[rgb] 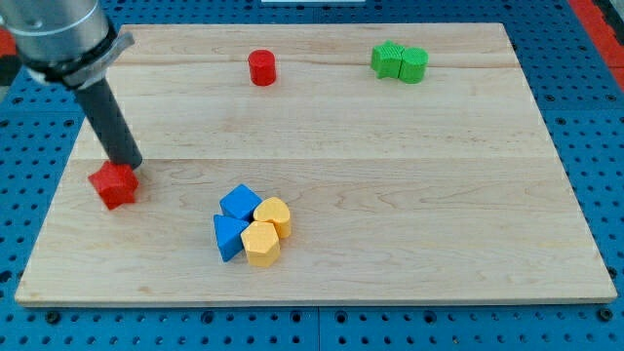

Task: Move your arm towards center

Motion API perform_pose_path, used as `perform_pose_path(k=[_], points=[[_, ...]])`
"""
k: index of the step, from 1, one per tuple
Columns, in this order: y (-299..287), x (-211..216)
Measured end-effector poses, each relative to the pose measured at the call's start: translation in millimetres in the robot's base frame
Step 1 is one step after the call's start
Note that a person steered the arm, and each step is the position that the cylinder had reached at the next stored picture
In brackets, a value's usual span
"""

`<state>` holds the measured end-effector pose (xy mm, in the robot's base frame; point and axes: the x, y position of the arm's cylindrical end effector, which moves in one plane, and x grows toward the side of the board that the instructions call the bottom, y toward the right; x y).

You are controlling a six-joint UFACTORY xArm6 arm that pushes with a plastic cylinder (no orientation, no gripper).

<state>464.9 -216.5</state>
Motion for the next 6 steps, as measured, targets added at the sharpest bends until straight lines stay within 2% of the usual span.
perform_pose_path(k=[1, 2, 4, 5, 6], points=[[-11.4, 23.1], [17.3, 1.5], [146.5, -61.1], [173.4, -107.3], [173.4, -142.5]])
